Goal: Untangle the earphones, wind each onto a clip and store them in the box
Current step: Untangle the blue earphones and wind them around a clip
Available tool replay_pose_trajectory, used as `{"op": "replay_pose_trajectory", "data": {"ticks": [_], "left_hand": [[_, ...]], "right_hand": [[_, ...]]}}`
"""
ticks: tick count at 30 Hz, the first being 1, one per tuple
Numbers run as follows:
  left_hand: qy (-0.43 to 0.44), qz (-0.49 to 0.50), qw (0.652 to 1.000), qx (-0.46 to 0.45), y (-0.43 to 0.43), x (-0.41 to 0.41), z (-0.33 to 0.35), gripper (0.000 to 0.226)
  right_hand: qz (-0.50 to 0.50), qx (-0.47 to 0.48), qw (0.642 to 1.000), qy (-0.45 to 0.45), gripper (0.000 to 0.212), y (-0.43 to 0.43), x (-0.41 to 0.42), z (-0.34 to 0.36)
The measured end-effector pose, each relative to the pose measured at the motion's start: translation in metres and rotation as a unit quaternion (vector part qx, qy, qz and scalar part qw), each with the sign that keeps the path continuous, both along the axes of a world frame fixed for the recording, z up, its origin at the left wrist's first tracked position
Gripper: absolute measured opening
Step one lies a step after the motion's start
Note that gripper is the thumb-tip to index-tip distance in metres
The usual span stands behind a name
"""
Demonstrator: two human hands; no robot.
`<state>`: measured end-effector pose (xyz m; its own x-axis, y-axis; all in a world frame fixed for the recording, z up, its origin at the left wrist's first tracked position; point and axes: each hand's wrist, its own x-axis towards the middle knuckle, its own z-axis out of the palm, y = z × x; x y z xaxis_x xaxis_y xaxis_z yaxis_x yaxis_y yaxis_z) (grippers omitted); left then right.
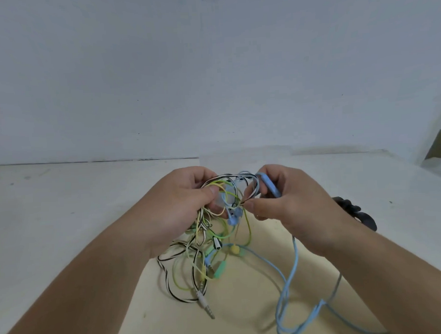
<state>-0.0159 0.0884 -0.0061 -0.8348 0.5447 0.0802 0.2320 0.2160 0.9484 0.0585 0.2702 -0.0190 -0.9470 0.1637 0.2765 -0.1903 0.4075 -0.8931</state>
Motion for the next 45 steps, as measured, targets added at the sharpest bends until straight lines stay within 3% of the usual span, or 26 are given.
{"op": "replay_pose_trajectory", "data": {"ticks": [3, 6, 10, 13, 20, 25, 28, 33, 37, 41, 45], "left_hand": [[0.001, 0.006, 1.0, 0.008, 0.002, 0.001, 0.0, 0.008], [0.037, 0.037, 0.999, 0.011, 0.004, 0.002, -0.001, 0.013], [0.06, 0.061, 0.996, 0.017, 0.008, 0.005, -0.004, 0.024], [0.078, 0.063, 0.995, 0.018, 0.011, 0.008, -0.004, 0.027], [0.11, 0.08, 0.99, 0.03, 0.014, 0.011, -0.004, 0.031], [0.16, 0.098, 0.982, 0.011, 0.016, 0.011, -0.005, 0.031], [0.181, 0.111, 0.977, -0.001, 0.017, 0.012, -0.004, 0.03], [0.17, 0.114, 0.979, 0.003, 0.015, 0.01, -0.004, 0.028], [0.124, 0.083, 0.989, 0.019, 0.014, 0.008, -0.007, 0.032], [0.076, 0.052, 0.995, 0.029, 0.013, 0.006, -0.008, 0.039], [0.074, 0.059, 0.995, 0.037, 0.013, 0.006, -0.008, 0.034]], "right_hand": [[-0.01, -0.039, 0.999, -0.006, 0.036, -0.004, 0.001, 0.002], [-0.029, -0.046, 0.998, -0.018, 0.044, -0.009, 0.001, 0.003], [-0.062, -0.035, 0.997, -0.035, 0.033, -0.011, -0.002, -0.001], [-0.074, -0.036, 0.995, -0.057, 0.037, -0.012, -0.002, -0.003], [-0.022, -0.158, 0.972, -0.172, 0.011, -0.016, 0.002, 0.004], [-0.02, -0.167, 0.963, -0.211, 0.011, -0.011, 0.005, 0.005], [-0.004, -0.196, 0.96, -0.202, 0.019, -0.011, 0.004, 0.006], [-0.01, -0.213, 0.966, -0.147, 0.058, -0.01, 0.001, 0.002], [-0.027, -0.204, 0.969, -0.139, 0.058, -0.008, -0.001, 0.0], [-0.038, -0.222, 0.965, -0.132, 0.041, -0.009, -0.002, -0.001], [-0.026, -0.233, 0.964, -0.126, 0.04, -0.007, -0.003, 0.0]]}}
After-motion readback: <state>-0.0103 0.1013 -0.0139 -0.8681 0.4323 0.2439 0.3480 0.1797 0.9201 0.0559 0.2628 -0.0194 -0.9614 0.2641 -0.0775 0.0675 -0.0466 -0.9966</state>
